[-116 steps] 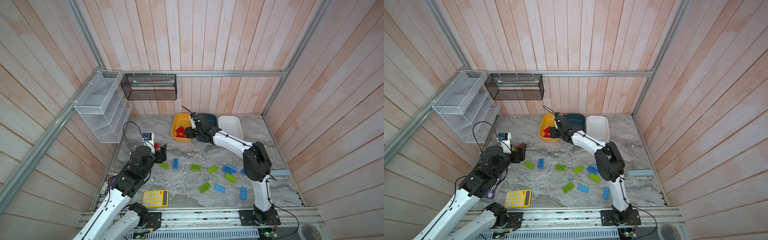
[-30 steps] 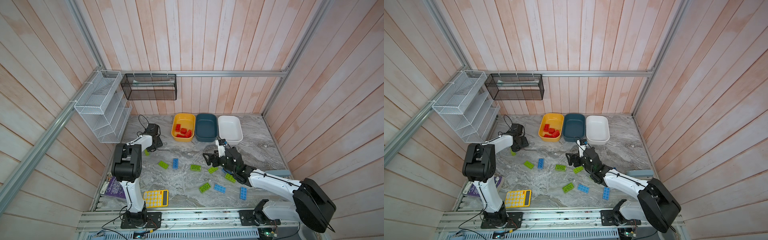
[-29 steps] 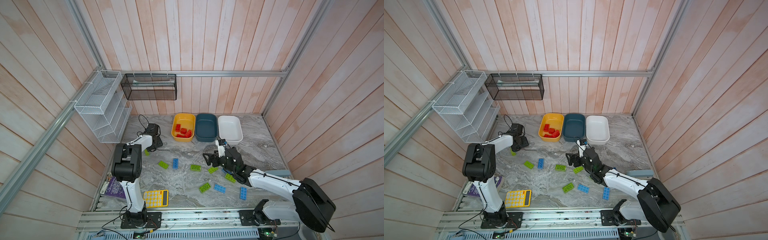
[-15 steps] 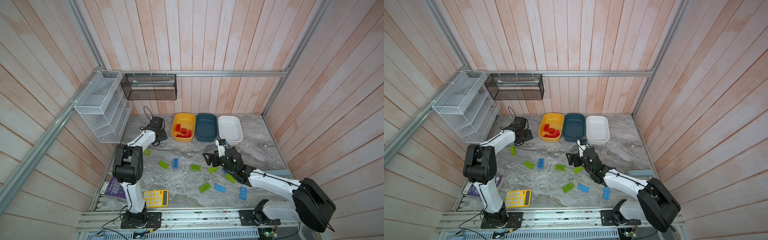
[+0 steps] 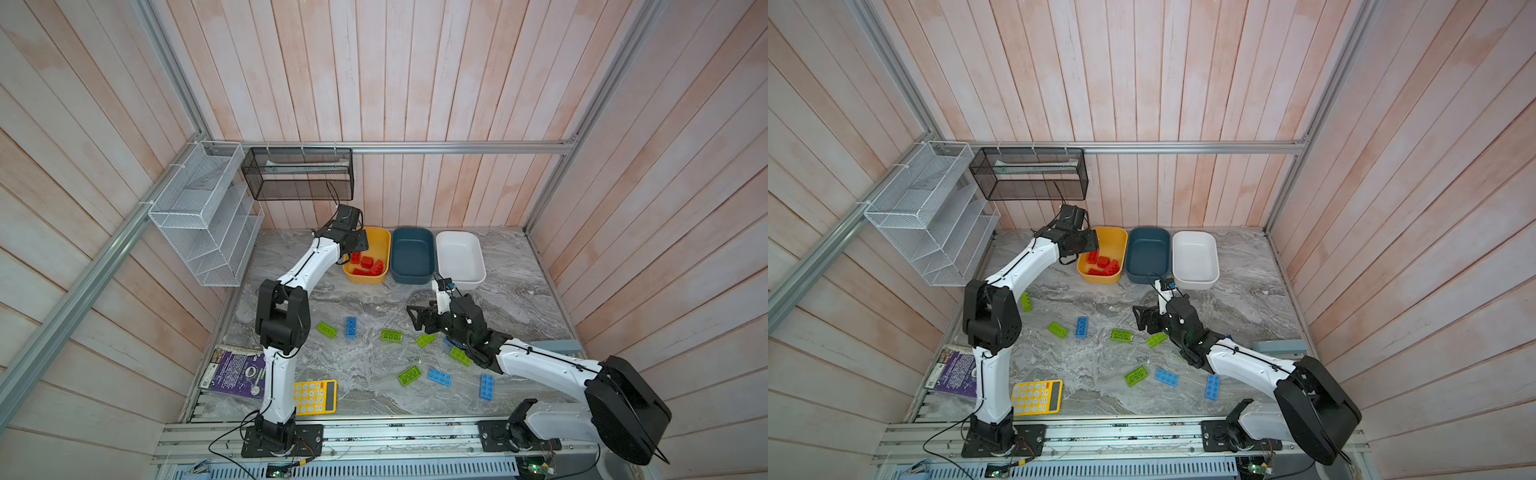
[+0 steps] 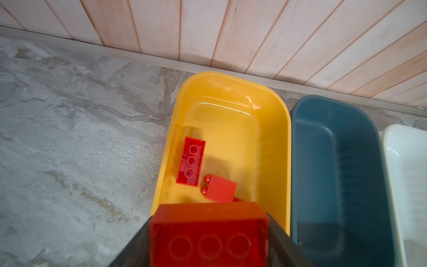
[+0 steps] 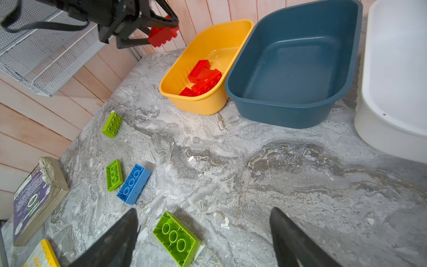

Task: Sort the legos into containers by color
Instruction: Place the lego in the container.

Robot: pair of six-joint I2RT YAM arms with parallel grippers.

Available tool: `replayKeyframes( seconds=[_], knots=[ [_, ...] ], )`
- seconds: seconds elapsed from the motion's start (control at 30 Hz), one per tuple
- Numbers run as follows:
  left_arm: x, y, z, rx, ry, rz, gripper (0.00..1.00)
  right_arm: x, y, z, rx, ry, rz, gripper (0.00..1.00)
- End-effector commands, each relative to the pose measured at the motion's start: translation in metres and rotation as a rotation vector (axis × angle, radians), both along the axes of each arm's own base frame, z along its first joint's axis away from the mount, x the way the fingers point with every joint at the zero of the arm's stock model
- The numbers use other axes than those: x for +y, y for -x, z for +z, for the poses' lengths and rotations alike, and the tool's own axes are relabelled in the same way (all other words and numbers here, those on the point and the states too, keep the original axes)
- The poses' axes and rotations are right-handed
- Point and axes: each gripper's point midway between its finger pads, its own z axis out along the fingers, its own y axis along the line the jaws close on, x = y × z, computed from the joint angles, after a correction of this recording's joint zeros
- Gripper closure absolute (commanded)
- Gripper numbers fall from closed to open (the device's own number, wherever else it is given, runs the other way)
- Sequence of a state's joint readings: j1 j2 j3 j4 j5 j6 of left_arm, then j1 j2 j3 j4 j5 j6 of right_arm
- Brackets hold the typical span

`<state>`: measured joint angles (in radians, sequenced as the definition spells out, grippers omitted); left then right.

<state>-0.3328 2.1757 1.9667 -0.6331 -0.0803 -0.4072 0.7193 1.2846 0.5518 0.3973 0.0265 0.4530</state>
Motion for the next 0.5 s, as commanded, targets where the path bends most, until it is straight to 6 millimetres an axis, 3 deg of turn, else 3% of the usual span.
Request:
replayKeyframes(
  seconds=[0.0, 0.2, 0.47],
  knots=[
    [-0.012, 0.001, -0.017, 0.064, -0.015, -0.041, 0.41, -0.001, 0.0, 0.0, -0.01, -0.005, -0.012, 0.11],
    [-0.023, -0.007, -0.017, 0.06, -0.013, -0.069, 0.39, -0.003, 0.0, 0.001, -0.015, -0.004, -0.019, 0.11],
    [-0.025, -0.006, 0.005, 0.031, -0.006, -0.094, 0.16, 0.0, 0.001, 0.001, -0.011, -0.003, 0.001, 0.11]
  ],
)
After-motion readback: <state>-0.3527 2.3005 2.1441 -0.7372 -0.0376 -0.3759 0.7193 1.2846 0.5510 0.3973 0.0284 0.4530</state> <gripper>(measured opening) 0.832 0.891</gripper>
